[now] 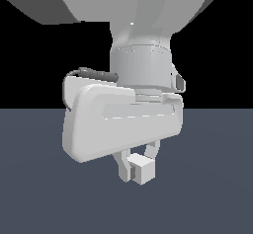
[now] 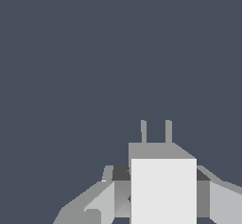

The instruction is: Plug the charger into the wall socket.

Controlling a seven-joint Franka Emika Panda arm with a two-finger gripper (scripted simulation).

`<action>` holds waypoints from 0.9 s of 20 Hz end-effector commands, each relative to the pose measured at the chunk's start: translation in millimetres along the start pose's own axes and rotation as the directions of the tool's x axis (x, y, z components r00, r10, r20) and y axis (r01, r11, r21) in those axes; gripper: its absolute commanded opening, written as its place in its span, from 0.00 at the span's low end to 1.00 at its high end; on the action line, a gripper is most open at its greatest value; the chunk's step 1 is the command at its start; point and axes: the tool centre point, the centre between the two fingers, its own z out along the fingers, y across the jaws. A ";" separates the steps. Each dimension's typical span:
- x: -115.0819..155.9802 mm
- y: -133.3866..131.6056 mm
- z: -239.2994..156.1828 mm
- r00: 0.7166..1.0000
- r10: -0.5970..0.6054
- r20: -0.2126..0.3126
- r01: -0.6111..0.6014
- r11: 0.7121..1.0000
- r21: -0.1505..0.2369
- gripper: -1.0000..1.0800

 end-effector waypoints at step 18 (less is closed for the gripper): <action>33.3 -6.6 -26.1 0.965 0.262 -0.002 -0.262 0.965 -0.003 0.00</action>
